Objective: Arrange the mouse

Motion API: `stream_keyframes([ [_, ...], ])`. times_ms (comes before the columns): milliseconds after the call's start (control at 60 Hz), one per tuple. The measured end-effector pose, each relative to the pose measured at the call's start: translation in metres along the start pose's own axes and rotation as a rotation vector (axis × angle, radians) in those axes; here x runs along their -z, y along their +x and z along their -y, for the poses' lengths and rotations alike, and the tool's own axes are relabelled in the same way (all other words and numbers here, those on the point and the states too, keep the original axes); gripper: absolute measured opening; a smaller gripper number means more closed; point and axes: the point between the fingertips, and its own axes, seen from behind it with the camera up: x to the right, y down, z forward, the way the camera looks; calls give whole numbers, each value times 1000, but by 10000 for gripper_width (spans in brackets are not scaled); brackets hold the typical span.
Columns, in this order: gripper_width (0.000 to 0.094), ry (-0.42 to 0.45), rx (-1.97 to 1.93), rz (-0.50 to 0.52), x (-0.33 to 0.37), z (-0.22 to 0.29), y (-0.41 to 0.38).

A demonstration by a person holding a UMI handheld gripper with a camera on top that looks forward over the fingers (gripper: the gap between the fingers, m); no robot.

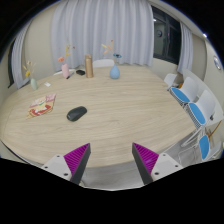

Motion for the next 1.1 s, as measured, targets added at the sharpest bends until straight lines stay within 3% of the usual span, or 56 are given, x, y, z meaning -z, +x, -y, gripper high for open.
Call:
stream_keyframes([
  [517, 858, 25, 96, 157, -11, -10, -147],
  [1100, 858, 53, 39, 103, -156, 53, -187],
])
